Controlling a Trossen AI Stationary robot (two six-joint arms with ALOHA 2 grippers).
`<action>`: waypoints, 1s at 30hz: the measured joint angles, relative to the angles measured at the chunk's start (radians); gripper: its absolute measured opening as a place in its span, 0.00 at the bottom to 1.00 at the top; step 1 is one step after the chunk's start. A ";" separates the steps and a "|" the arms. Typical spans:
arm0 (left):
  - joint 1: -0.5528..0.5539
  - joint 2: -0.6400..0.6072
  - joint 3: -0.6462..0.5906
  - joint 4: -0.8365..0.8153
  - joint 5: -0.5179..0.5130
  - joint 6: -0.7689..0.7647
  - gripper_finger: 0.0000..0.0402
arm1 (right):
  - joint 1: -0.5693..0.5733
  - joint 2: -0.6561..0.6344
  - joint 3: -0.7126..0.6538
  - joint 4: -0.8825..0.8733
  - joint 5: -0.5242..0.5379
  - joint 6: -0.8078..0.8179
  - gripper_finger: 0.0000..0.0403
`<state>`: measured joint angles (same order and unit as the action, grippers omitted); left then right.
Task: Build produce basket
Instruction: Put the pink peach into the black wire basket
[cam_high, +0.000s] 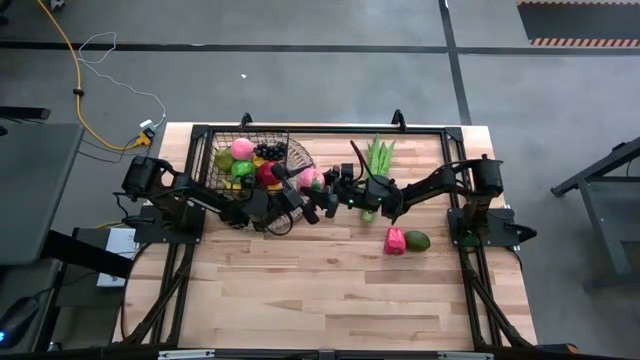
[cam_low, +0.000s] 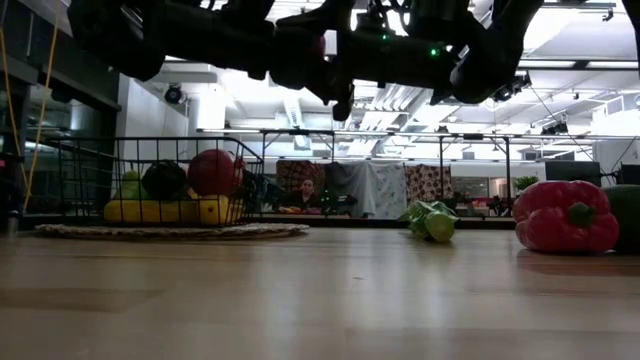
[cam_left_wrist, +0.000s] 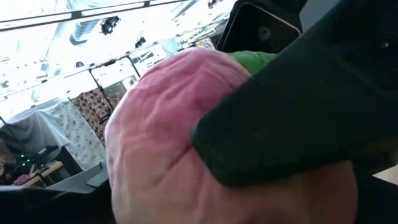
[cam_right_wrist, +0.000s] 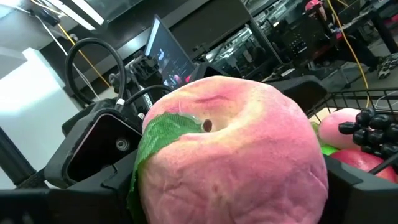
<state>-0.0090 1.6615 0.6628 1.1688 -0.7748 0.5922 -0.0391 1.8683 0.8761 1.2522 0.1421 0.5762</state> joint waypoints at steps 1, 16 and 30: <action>0.000 0.000 0.000 0.000 0.000 -0.004 0.78 | 0.000 0.000 0.000 0.000 0.001 0.001 0.71; -0.001 0.000 0.000 -0.001 -0.018 0.002 0.65 | -0.002 0.000 0.001 -0.004 0.005 -0.025 0.78; -0.001 0.000 0.000 -0.004 -0.029 -0.001 0.65 | -0.014 0.000 0.001 -0.007 -0.033 -0.036 0.78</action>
<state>-0.0097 1.6613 0.6628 1.1648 -0.8040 0.5911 -0.0528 1.8683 0.8768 1.2448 0.1092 0.5401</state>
